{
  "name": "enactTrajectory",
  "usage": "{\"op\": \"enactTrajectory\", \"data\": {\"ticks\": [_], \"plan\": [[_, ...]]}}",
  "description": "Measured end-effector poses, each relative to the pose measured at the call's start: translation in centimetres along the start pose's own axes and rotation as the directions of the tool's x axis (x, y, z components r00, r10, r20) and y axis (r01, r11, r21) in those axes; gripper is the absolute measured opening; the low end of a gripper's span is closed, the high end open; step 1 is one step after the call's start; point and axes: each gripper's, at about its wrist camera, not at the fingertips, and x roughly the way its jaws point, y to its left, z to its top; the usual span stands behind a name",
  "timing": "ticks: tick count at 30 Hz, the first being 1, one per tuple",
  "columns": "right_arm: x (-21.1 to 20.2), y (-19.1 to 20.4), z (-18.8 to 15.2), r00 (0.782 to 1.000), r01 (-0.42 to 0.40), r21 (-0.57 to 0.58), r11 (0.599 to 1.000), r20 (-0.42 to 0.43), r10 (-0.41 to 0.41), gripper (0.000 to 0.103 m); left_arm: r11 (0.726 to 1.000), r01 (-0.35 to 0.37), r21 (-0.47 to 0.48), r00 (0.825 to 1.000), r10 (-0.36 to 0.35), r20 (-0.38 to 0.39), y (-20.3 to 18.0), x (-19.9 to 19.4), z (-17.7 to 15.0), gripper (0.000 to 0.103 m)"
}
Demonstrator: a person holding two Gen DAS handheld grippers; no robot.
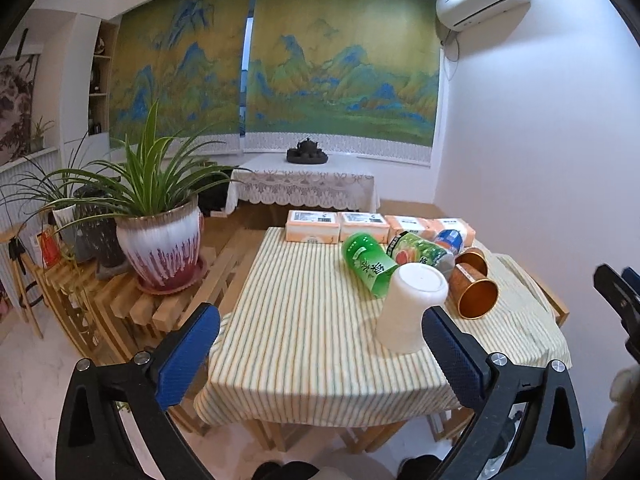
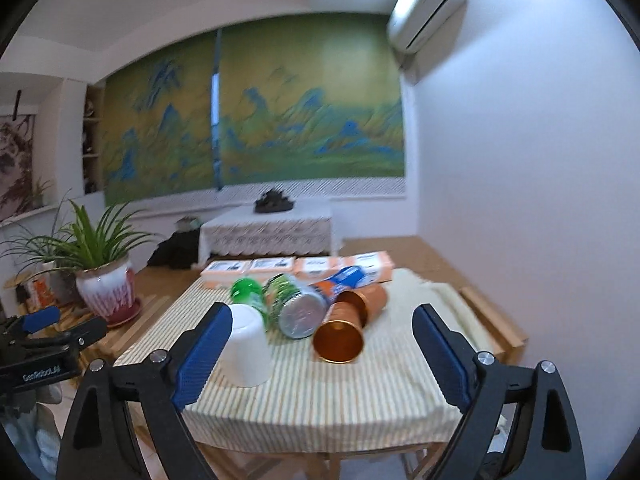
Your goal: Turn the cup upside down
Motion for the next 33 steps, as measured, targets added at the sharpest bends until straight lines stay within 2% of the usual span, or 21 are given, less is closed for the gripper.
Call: {"op": "enactTrajectory", "data": {"ticks": [9,25,33], "plan": [[-3.0,-0.3,-2.1,0.994,0.088,0.019,0.996,0.068,-0.089,0.091,1.000,0.008,0.025,1.000,-0.008,0.018,-2.2,-1.4,-1.7,0.102],[-3.8,0.9,-2.6,0.993,0.085,-0.011,0.996,0.081,-0.084,0.092,1.000,-0.023,0.003,0.998,0.023,0.060,-1.4,-2.6,-2.1,0.102],[-3.5,1.1,-2.5,0.995,0.076,-0.015,0.997,0.072,-0.075,0.092,1.000,-0.023,0.006,0.998,0.023,0.054,-1.3,-2.6,-2.2,0.102]]}}
